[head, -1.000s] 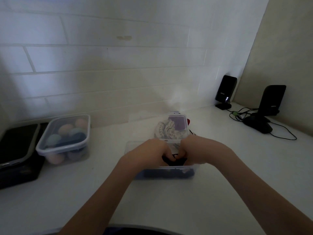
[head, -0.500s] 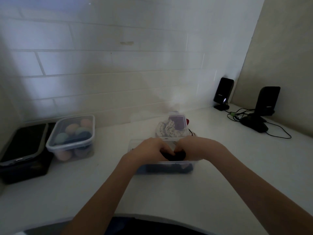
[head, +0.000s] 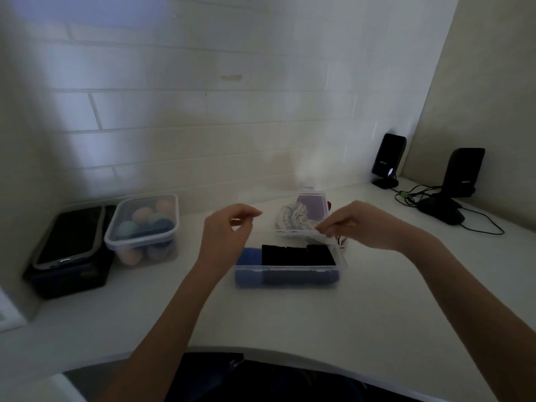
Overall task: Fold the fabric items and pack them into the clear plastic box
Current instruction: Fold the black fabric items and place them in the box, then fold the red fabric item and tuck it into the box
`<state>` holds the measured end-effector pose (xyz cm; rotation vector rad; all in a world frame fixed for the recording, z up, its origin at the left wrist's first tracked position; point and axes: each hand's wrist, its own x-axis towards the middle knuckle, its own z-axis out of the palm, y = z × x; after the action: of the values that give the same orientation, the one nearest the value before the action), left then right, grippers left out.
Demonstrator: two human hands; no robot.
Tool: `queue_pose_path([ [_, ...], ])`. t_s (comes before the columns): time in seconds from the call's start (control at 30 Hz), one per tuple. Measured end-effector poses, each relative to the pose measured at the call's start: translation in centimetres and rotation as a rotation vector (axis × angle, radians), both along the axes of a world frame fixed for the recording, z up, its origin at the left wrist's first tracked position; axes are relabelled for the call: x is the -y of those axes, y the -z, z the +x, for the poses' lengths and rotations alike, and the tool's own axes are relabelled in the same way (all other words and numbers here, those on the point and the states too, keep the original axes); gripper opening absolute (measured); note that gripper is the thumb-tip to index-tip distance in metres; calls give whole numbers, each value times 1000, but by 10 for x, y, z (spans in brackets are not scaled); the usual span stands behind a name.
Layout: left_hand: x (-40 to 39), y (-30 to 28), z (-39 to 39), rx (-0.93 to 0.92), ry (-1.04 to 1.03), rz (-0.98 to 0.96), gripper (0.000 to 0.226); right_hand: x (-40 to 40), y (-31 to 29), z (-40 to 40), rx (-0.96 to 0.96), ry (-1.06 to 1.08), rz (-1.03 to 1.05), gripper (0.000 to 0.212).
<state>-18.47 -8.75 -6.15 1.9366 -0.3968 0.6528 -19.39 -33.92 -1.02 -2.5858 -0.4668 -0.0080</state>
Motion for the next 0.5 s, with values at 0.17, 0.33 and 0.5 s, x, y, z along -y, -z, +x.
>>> queue_pose_path([
  [0.17,-16,24,15,-81,-152,-227,28,15,10,12,132,131,406,31],
  [0.33,-19,33,24,-109,-334,-273,13,29,44,48,350,401,324,44],
  [0.5,-13,43,23,-141,-319,-110,10,19,70,94,238,373,387,50],
])
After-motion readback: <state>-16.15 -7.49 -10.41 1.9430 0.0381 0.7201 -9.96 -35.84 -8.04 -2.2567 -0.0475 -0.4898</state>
